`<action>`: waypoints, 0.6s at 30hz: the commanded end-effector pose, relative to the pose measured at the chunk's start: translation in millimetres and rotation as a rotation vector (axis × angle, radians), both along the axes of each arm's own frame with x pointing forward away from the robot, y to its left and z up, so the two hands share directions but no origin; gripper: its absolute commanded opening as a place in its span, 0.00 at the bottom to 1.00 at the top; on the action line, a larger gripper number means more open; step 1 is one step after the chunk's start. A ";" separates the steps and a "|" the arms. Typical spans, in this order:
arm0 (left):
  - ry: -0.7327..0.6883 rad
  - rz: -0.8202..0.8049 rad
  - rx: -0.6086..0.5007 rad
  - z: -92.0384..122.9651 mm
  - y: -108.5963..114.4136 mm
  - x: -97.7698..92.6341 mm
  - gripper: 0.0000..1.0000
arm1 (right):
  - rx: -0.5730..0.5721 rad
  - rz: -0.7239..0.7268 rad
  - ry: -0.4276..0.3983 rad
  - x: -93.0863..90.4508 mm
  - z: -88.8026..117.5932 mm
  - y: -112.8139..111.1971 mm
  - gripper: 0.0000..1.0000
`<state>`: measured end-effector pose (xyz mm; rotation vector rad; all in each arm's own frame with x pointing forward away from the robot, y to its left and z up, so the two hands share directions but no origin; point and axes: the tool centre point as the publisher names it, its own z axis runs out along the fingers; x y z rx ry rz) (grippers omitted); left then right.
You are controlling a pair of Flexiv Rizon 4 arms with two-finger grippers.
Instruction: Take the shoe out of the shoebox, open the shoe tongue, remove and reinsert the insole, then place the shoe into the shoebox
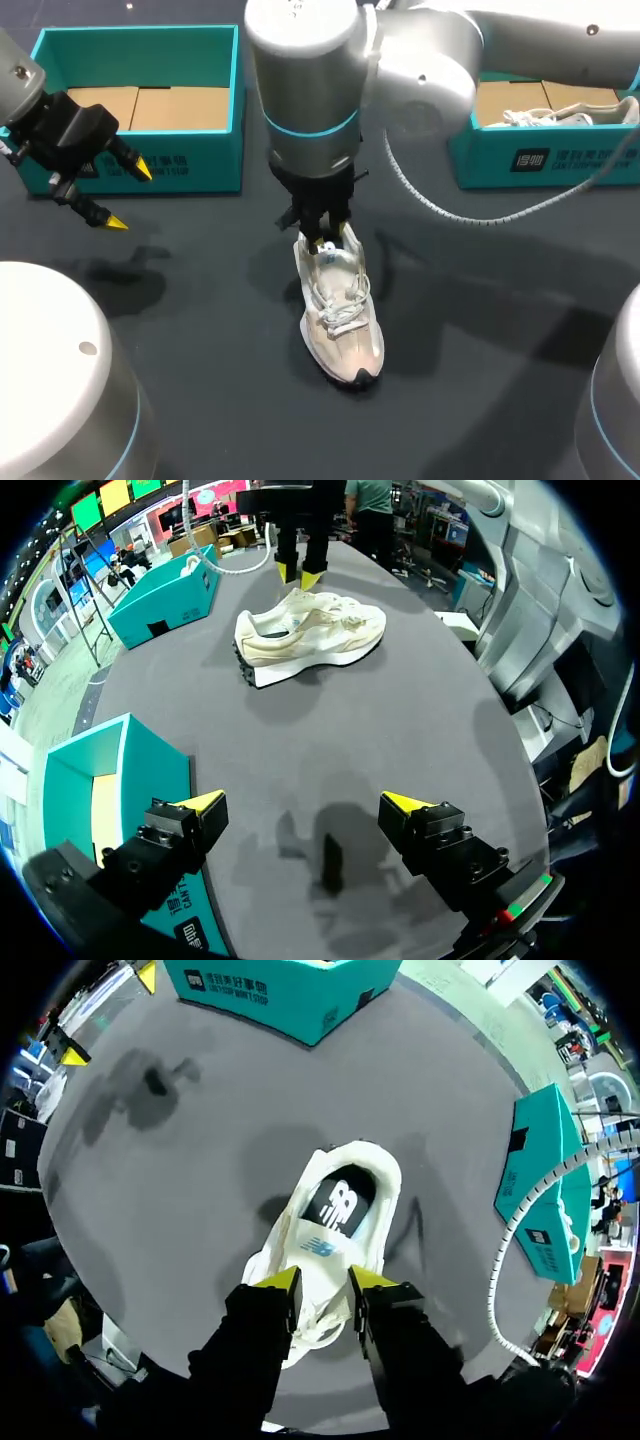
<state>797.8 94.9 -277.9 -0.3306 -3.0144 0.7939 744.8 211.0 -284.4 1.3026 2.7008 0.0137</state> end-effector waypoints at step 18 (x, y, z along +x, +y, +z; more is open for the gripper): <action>0.000 -0.001 0.003 0.4 0.2 -0.4 1.00 | -0.062 0.670 0.046 10.2 33.9 -15.6 1.00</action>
